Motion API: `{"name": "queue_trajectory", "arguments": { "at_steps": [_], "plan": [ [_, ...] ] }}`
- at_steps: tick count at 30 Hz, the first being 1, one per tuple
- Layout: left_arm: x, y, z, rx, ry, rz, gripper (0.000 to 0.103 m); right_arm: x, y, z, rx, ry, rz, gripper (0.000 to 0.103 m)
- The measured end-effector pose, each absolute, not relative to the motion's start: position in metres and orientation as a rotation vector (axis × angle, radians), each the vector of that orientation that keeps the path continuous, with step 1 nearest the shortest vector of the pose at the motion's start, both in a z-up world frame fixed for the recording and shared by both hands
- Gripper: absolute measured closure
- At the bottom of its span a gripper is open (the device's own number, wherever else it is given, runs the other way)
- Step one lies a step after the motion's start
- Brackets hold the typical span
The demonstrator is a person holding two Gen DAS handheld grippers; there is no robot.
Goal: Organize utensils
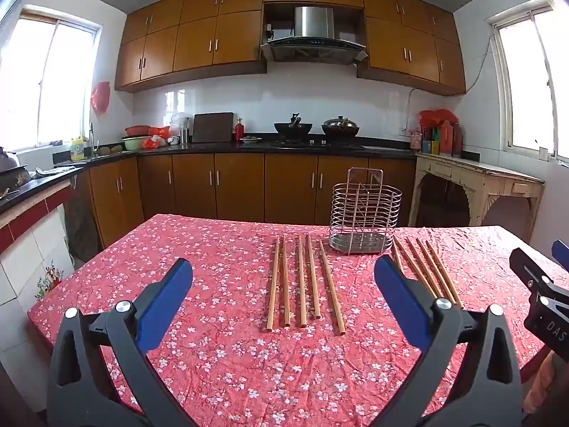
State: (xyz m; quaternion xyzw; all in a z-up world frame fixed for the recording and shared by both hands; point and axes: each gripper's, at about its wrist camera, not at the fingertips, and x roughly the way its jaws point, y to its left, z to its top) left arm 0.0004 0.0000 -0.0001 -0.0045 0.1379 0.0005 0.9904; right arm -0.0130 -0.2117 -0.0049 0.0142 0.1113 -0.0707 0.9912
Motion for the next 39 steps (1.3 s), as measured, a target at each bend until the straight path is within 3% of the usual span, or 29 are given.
{"name": "queue_trajectory", "arguments": {
  "at_steps": [39],
  "plan": [
    [0.0035, 0.0006, -0.006, -0.01, 0.278, -0.005, 0.002, -0.0093, -0.213, -0.011, 0.035, 0.229, -0.141, 0.004]
  ]
}}
